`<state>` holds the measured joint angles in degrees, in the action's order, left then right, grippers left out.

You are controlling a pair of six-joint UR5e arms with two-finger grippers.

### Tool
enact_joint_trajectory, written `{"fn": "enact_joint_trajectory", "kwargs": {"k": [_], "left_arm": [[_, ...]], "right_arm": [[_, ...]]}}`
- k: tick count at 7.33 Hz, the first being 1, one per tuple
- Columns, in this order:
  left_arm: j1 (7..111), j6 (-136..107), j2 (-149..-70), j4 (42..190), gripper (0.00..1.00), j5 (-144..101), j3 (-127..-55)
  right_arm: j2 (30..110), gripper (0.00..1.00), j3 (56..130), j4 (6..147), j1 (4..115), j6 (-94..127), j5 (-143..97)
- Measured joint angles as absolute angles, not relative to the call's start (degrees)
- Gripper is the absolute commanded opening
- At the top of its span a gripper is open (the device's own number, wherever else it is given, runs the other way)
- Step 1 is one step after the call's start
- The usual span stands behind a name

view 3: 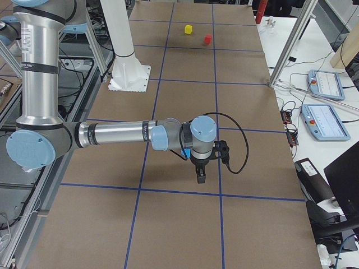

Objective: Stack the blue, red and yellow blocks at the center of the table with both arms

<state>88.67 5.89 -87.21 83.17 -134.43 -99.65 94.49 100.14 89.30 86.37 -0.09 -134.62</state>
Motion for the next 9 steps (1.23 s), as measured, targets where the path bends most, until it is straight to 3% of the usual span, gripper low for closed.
{"fn": "enact_joint_trajectory", "kwargs": {"k": [9], "left_arm": [[88.7,5.9,-86.9,83.4,1.0,-134.3,-98.8]], "right_arm": [[94.4,1.0,100.4,89.7,86.3,0.3,-132.6]]}}
